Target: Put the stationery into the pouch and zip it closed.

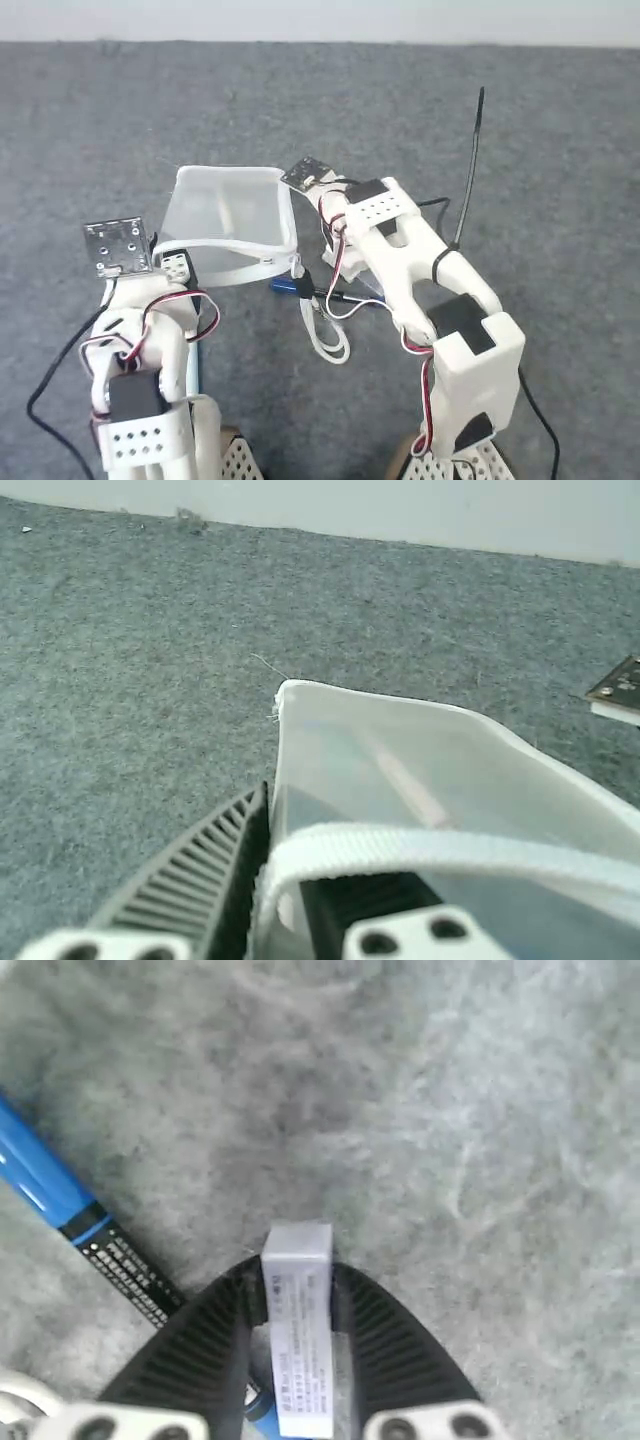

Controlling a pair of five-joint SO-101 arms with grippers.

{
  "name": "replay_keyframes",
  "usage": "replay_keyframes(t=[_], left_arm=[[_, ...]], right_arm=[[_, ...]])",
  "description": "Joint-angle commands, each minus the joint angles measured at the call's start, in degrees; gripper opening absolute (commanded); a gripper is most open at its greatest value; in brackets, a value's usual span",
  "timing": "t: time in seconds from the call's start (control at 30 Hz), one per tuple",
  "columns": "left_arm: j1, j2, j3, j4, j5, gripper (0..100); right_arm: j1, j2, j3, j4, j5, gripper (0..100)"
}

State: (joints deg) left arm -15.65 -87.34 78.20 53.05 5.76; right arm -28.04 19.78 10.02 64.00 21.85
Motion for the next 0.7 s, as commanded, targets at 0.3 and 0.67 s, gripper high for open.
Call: replay_keyframes(t=[0.3,0.67], left_arm=[[-0.26,-0.97,-2.59,-1.76,0.62,1],[-0.26,-0.97,-2.59,-1.76,0.62,1]], right_arm=[[-0.57,-14.73,-2.29,8.84,0.35,0.6],[-8.31,-27.30,5.10,8.84,-4.66,0.6]])
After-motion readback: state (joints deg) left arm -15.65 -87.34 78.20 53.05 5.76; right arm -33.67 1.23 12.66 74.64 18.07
